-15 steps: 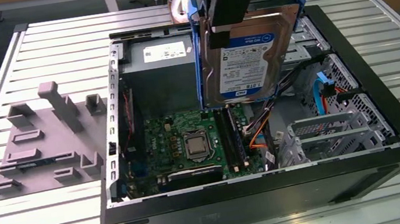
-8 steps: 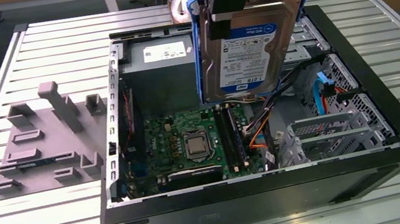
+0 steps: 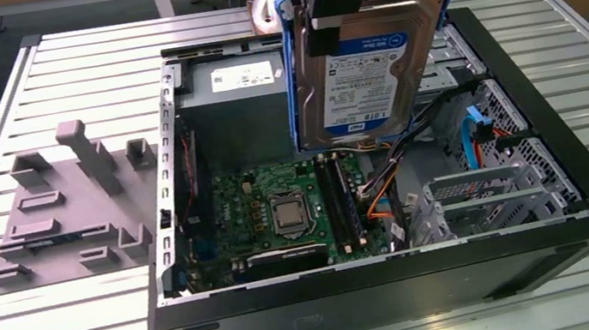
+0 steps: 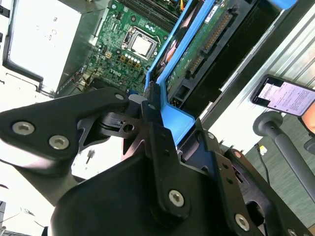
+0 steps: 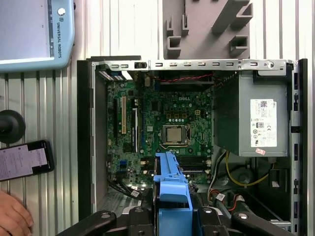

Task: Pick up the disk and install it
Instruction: 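Insert the disk into the insertion slot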

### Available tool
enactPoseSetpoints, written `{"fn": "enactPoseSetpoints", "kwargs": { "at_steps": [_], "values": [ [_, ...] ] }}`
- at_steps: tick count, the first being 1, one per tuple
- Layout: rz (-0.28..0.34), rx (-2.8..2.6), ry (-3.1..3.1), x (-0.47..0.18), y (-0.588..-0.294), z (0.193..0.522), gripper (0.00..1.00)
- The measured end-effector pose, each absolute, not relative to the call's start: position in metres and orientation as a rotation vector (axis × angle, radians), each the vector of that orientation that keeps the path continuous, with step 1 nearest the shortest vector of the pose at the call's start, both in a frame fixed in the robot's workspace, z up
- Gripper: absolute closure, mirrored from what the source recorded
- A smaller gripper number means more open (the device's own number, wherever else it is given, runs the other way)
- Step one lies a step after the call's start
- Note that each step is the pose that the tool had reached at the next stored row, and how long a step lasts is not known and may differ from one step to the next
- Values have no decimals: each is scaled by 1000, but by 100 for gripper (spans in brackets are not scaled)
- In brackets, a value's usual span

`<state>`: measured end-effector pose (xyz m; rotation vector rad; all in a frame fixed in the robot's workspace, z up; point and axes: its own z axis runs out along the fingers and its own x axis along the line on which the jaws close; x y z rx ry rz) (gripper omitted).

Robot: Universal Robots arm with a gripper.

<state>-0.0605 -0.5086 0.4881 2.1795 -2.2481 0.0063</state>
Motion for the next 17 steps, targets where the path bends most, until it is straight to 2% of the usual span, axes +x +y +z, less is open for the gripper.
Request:
{"fn": "enactPoseSetpoints", "kwargs": {
  "at_steps": [17],
  "values": [
    [6, 2180, -2248, -61, -509, 492, 64]
  ]
}}
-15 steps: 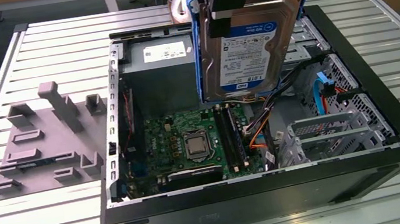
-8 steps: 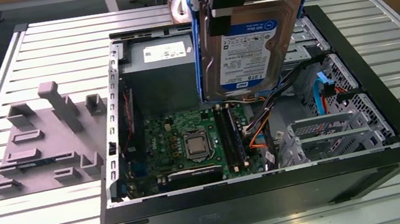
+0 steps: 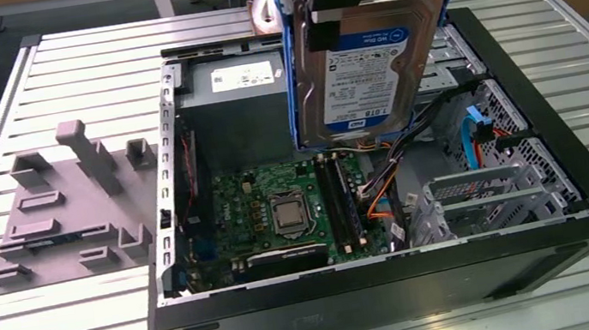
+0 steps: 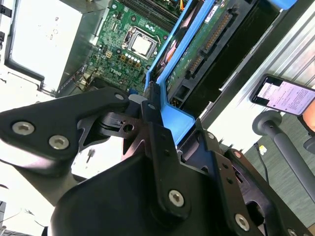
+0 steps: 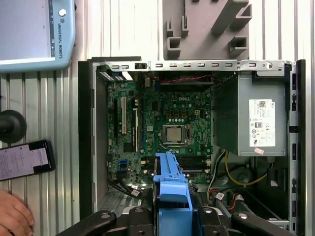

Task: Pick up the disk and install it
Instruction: 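Insert the disk into the insertion slot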

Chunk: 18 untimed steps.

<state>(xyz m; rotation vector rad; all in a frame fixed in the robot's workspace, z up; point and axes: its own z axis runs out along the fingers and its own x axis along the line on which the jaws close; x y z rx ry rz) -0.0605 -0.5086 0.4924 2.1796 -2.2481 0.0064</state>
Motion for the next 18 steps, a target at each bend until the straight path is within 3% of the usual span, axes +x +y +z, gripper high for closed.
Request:
{"fn": "enactPoseSetpoints", "kwargs": {
  "at_steps": [18],
  "values": [
    [6, 2180, -2248, -61, -509, 496, 64]
  ]
}}
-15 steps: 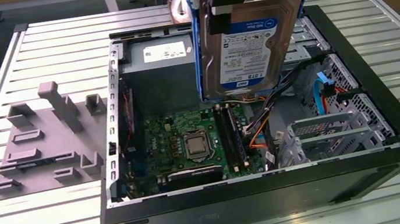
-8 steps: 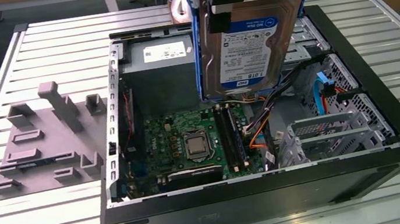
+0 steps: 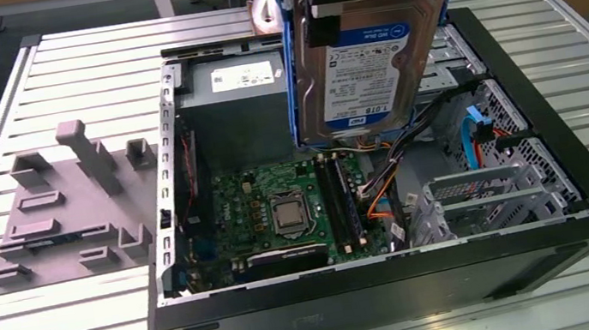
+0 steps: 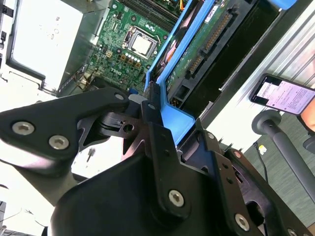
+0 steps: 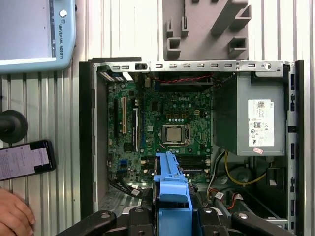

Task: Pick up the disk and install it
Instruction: 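Insert the disk into the insertion slot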

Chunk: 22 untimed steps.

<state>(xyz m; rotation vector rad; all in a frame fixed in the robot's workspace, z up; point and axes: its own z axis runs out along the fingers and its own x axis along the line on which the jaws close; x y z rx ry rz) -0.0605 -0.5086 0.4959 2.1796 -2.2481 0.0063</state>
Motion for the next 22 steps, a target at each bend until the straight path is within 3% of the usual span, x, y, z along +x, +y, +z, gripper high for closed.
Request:
{"fn": "enactPoseSetpoints", "kwargs": {
  "at_steps": [22],
  "values": [
    [6, 2180, -2248, -52, -518, 496, 64]
  ]
}}
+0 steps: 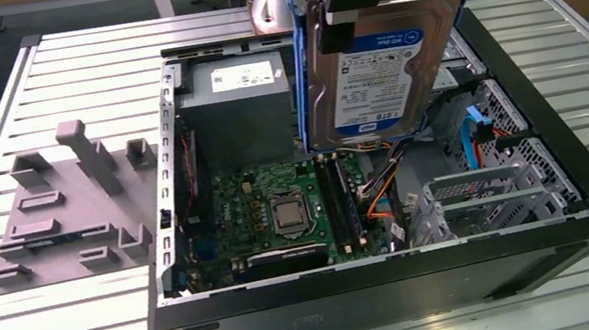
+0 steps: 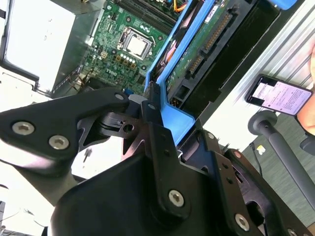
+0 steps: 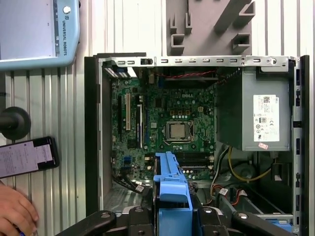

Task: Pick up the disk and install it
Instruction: 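Insert the disk into the insertion slot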

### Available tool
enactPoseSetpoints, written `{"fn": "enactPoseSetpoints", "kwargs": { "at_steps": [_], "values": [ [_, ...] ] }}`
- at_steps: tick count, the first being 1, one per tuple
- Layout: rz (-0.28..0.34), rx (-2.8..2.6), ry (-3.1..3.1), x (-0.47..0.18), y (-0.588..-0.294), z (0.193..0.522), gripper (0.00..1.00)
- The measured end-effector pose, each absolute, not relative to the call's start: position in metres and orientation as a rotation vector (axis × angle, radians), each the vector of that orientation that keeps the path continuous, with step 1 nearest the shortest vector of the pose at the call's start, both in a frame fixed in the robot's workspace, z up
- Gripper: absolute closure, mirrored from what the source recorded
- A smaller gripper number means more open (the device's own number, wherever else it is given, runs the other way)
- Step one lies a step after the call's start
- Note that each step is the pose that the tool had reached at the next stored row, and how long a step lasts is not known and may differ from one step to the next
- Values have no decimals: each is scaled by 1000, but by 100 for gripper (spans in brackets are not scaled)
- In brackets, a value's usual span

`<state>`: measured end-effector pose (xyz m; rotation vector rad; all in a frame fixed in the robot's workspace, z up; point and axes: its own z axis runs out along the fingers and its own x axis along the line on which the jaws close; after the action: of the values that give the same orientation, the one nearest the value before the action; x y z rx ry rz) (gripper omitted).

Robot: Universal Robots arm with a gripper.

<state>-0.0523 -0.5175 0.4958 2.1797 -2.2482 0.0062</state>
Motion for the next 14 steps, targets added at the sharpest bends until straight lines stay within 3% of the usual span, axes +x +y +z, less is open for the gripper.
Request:
{"fn": "enactPoseSetpoints", "kwargs": {
  "at_steps": [14],
  "values": [
    [6, 2180, -2248, -50, -524, 494, 64]
  ]
}}
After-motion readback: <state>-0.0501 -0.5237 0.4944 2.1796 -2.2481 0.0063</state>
